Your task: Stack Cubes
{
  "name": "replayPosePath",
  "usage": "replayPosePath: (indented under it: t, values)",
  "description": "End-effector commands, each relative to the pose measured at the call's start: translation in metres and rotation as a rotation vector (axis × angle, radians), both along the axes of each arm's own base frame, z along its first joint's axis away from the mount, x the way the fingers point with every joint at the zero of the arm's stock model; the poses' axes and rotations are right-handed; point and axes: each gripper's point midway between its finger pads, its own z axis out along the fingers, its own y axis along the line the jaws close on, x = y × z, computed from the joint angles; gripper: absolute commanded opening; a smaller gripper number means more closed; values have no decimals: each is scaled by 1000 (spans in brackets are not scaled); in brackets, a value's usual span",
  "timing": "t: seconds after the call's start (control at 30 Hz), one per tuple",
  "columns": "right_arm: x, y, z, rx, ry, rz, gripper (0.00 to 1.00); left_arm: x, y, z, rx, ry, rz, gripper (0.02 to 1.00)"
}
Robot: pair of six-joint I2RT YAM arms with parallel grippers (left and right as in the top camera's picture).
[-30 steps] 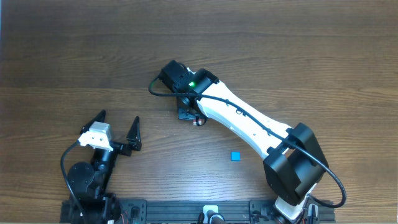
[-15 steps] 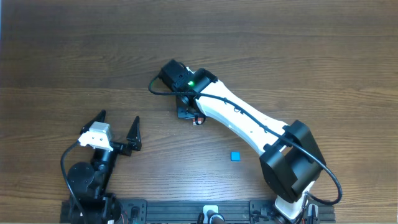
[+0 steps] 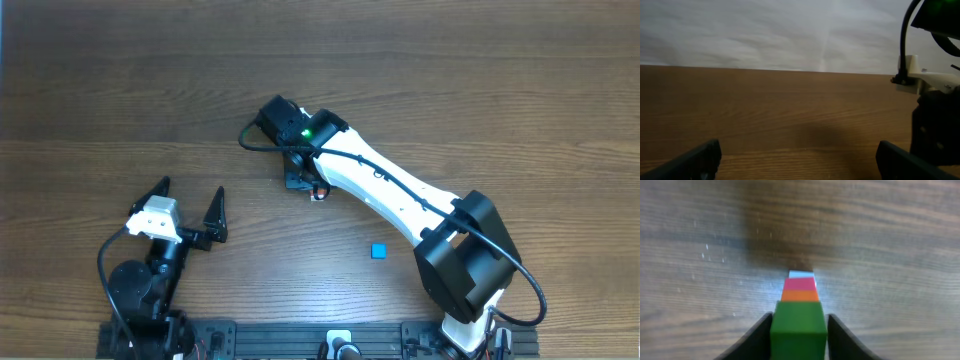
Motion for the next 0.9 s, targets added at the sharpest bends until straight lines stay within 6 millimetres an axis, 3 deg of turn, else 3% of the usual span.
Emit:
replayPosePath:
  t: [0.03, 0.2, 0.47, 0.7, 0.8, 0.9]
  values:
    - [7, -2, 0, -11, -17, -10, 638, 0, -1, -1, 14, -4, -6, 998]
    - [7, -2, 0, -11, -17, -6, 993, 0, -1, -1, 14, -4, -6, 998]
    - [6, -3, 7, -7, -22, -6, 993, 0, -1, -1, 14, -4, -6, 1000]
    - [-13, -21, 65, 28, -71, 41, 991, 0, -1, -1, 14, -4, -6, 998]
    - [-28, -40, 94, 18, -100, 42, 993, 0, -1, -1, 14, -4, -6, 998]
    - [-48, -58, 110, -7, -103, 51, 993, 0, -1, -1, 14, -4, -6, 1000]
